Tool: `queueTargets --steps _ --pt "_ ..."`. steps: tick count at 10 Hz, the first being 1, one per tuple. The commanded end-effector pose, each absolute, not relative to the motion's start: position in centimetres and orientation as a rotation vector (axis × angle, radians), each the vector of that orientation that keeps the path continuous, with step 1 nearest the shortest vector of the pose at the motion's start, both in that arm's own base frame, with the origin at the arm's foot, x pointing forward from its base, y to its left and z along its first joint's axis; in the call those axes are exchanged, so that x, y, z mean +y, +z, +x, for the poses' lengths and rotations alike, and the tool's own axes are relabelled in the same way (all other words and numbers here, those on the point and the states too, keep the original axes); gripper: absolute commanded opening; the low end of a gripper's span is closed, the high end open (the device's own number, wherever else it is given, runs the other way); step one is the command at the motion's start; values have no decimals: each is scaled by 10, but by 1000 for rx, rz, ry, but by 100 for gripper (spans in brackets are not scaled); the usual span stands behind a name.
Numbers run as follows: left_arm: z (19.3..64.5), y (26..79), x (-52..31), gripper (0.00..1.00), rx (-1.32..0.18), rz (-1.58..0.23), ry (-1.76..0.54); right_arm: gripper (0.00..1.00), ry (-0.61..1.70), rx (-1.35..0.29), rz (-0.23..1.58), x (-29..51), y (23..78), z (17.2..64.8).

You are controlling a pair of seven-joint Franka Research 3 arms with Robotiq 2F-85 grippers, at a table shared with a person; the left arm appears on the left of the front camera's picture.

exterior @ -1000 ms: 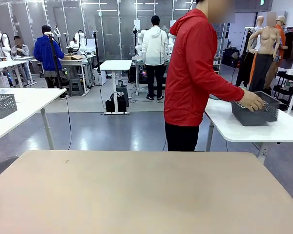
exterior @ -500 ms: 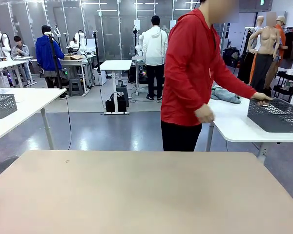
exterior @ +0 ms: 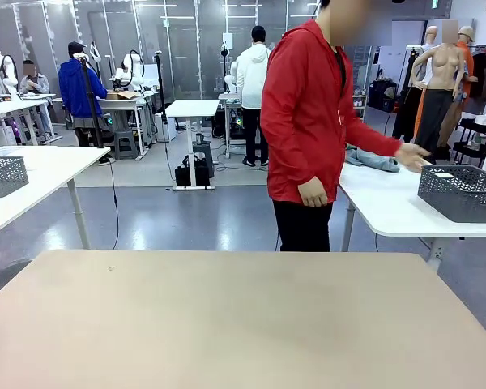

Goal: Fold the towels and place them in the basket.
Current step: When a person lays out a Towel with hook on the table, fold it in half twice.

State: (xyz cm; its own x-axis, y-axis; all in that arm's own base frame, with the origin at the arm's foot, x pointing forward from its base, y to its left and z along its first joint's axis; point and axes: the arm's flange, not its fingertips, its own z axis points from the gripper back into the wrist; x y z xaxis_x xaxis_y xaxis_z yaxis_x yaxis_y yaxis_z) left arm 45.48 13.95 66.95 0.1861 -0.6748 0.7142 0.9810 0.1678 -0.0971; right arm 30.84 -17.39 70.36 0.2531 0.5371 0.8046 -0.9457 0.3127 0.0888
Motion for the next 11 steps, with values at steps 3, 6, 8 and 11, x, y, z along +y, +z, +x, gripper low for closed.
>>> queueTargets --steps 3,6,8,11 --pt "455 670 139 100 -595 -631 -1281 100 1132 -764 644 -174 705 310" --pt "459 671 139 100 -637 -614 -1288 100 1145 -802 609 -170 709 323" --pt "465 674 139 100 -644 -597 -1301 100 1152 -819 594 -169 713 334" --pt "478 677 138 100 -651 -592 -1320 100 1194 -829 586 -167 720 350"
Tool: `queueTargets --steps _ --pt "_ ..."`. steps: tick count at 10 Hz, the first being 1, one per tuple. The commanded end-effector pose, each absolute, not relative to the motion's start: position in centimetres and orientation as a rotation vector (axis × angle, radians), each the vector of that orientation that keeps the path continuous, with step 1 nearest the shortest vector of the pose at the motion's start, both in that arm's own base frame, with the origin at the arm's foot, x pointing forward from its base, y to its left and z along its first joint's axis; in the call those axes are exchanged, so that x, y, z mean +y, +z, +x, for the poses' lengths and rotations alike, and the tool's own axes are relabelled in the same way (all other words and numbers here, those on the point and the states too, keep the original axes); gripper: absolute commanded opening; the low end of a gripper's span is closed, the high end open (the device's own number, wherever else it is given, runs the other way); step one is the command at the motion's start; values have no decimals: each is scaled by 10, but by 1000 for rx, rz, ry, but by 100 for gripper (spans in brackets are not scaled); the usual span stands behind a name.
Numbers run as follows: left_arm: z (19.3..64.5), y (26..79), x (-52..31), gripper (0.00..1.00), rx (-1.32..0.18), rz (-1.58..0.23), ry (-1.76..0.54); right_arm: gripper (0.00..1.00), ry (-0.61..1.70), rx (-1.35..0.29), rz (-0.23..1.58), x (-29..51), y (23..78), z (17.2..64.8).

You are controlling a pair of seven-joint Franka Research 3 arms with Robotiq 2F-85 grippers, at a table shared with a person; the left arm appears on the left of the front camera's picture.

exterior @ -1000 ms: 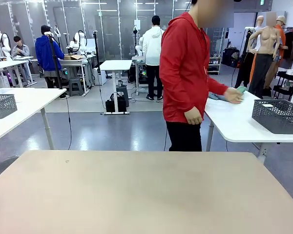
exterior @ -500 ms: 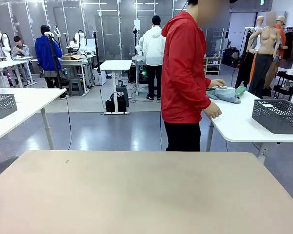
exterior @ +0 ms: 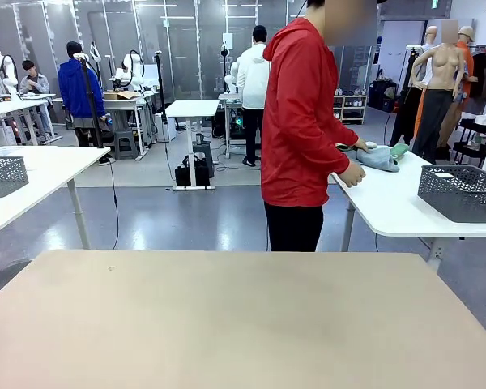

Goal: Fold the towels and place them in the basket.
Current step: When a person lays out a Towel with hook on the table, fold it in half twice.

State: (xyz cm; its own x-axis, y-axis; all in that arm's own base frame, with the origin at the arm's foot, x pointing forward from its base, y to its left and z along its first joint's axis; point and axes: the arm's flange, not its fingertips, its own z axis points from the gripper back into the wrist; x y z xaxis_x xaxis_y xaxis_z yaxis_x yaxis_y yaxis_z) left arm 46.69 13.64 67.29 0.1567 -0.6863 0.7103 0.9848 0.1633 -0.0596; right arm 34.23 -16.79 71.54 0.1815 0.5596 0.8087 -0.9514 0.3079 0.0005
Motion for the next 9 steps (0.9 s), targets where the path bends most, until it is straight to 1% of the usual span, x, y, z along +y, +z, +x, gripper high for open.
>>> queueTargets --steps 1,4,9 --pt "483 678 139 100 -659 -595 -1333 100 1231 -837 588 -167 721 355" --pt "494 679 140 100 -682 -600 -1332 100 1284 -851 574 -165 724 368" --pt "501 681 145 100 -698 -579 -1332 100 1342 -839 572 -160 724 378"
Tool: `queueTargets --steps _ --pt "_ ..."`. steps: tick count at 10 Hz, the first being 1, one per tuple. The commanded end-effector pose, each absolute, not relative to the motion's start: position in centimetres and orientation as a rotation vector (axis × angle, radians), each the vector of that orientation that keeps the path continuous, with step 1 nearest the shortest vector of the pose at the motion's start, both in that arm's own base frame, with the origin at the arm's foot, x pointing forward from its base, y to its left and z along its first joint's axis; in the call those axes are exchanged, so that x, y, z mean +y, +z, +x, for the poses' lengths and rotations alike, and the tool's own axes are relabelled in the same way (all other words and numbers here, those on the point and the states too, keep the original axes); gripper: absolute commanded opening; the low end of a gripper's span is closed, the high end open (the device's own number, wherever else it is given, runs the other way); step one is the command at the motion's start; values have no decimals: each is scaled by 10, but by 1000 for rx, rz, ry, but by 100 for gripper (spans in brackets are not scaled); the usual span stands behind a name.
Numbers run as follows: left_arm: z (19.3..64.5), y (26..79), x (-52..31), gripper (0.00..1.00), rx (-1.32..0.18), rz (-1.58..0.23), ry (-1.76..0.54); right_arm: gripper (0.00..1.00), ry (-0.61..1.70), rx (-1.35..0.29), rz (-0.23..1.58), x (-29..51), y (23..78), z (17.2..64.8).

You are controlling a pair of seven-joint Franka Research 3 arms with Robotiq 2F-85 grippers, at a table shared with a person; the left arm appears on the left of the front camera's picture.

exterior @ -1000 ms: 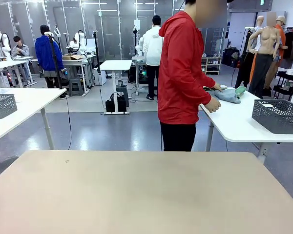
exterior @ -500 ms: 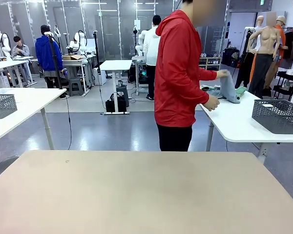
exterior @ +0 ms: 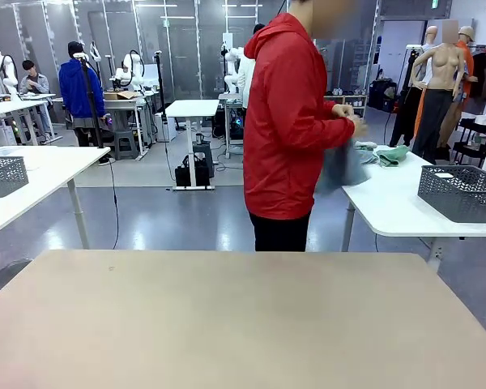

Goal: Fold the towels and place them in the basket.
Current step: When a person lays out a Towel with hook on the table, fold it in half twice.

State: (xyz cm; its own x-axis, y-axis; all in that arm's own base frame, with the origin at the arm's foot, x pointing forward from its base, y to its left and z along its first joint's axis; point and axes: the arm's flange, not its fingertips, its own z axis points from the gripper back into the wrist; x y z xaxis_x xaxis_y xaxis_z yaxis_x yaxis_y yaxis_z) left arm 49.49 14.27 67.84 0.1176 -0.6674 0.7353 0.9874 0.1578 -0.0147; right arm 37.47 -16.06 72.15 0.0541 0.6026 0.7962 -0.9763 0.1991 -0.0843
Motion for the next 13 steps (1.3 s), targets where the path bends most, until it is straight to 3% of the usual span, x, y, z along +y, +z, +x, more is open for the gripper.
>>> queueTargets --steps 1,13 --pt "501 680 145 100 -696 -580 -1333 100 1357 -834 571 -159 724 379" --pt "497 678 144 100 -675 -589 -1325 100 1365 -815 571 -156 726 382"
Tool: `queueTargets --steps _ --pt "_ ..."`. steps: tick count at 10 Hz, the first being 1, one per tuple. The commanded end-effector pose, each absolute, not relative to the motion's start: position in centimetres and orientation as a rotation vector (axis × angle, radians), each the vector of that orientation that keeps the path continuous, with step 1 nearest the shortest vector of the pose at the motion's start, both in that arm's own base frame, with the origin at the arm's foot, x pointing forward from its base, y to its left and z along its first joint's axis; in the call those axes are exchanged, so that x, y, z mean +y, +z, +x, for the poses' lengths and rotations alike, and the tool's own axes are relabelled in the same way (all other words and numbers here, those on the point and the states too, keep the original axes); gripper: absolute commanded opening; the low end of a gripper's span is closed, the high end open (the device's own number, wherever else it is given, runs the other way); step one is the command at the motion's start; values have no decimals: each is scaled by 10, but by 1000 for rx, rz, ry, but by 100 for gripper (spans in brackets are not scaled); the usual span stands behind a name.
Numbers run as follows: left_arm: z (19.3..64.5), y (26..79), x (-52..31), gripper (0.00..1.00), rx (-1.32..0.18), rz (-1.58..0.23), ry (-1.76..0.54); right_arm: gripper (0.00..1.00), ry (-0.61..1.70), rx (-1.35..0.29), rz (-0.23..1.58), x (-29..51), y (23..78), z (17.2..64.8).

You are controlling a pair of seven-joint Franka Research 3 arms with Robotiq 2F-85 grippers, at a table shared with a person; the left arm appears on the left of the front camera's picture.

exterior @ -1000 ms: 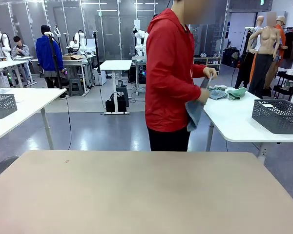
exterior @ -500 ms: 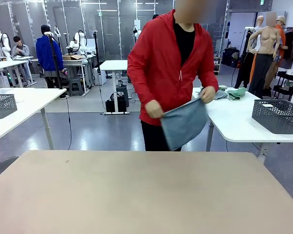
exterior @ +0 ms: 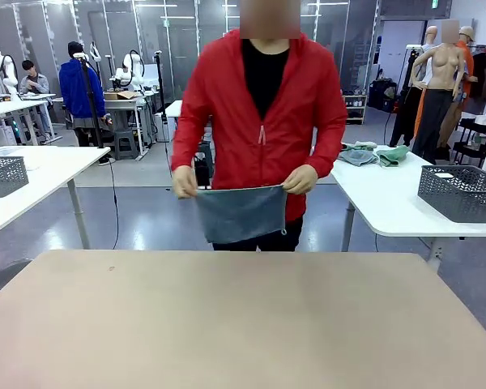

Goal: Fold the towels and place them in the basket.
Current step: When a person lays out a Towel with hook on the table, fold it in half twice.

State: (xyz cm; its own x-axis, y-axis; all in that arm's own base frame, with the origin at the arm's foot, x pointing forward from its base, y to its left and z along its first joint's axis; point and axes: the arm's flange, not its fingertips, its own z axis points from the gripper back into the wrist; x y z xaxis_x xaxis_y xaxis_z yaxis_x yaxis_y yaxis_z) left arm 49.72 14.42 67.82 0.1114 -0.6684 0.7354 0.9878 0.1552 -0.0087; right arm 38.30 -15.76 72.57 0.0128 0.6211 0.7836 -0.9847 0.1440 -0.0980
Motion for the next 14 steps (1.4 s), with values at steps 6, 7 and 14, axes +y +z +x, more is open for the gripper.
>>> queueTargets --steps 6,7,14 --pt "497 678 144 100 -675 -589 -1325 100 1365 -815 571 -156 726 382" --pt "497 678 144 100 -675 -589 -1325 100 1365 -815 571 -156 726 382" --pt "497 678 144 100 -675 -589 -1325 100 1365 -815 571 -156 726 382"
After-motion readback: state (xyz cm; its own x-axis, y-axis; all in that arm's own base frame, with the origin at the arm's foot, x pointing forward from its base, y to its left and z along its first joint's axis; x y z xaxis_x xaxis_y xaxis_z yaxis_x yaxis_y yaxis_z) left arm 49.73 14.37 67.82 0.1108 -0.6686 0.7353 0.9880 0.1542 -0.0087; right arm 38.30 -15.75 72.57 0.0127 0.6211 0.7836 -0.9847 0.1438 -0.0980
